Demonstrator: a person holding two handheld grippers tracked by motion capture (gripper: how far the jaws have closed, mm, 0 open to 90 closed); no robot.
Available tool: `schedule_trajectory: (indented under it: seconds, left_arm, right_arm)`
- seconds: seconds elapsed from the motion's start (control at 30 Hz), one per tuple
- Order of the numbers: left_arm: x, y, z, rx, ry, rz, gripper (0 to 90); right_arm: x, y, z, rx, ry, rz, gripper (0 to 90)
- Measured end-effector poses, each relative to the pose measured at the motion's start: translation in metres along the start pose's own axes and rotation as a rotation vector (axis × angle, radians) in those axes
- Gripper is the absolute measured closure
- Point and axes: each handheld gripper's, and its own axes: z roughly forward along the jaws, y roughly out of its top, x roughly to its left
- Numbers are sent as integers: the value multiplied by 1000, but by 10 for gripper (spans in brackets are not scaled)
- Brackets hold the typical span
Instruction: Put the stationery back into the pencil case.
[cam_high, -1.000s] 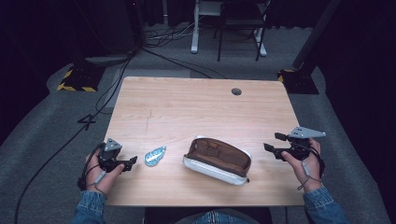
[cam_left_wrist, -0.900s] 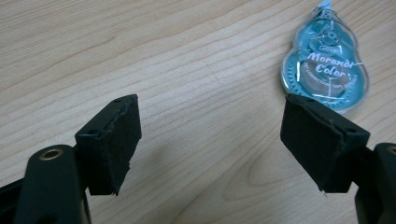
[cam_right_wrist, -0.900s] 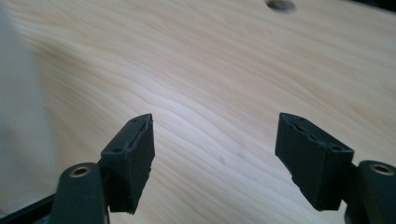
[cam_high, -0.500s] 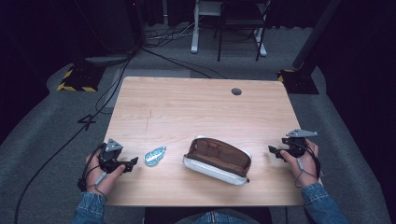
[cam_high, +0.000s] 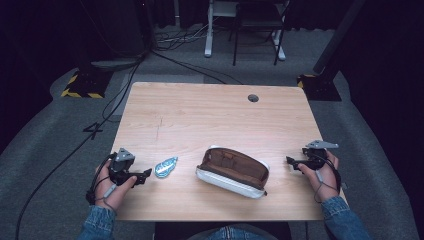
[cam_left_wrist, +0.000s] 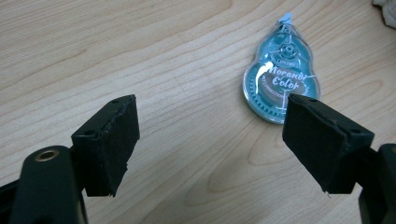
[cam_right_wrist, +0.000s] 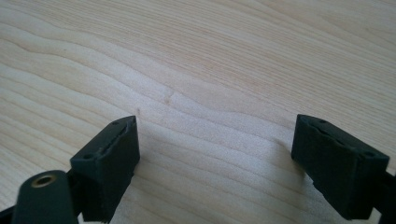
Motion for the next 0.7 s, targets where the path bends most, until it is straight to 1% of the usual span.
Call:
schedule_trajectory:
  seconds: [0.03,0.07,0.1,0.2,0.27,0.33,0.47,0.5,0.53,0.7]
  left_arm:
    - [-1,0,0,-1,-11,-13,196]
    - [-1,0,0,-1,-11,-13,199]
    - [-2,1,0,-2,-21,-26,199]
    - [-5,5,-2,7,-37,-33,218]
    - [-8,8,-5,11,-39,-35,225]
    - [-11,12,-6,17,-41,-25,231]
    - [-21,19,-6,56,-21,28,234]
    - [-24,20,-6,67,-15,35,237]
    - [-26,22,-5,76,-17,50,238]
    - [-36,28,0,119,-14,92,247]
  right_arm:
    - [0,0,0,0,0,0,153]
    - [0,0,0,-1,1,-1,153]
    - [0,0,0,-1,1,-1,153]
    - [0,0,0,-1,1,-1,153]
    - [0,0,0,-1,1,-1,153]
    - [0,0,0,-2,0,-1,153]
    - [0,0,0,-2,0,-1,153]
    - [0,0,0,-2,0,-1,153]
    - [0,0,0,-2,0,-1,153]
    - [0,0,0,-3,0,-1,153]
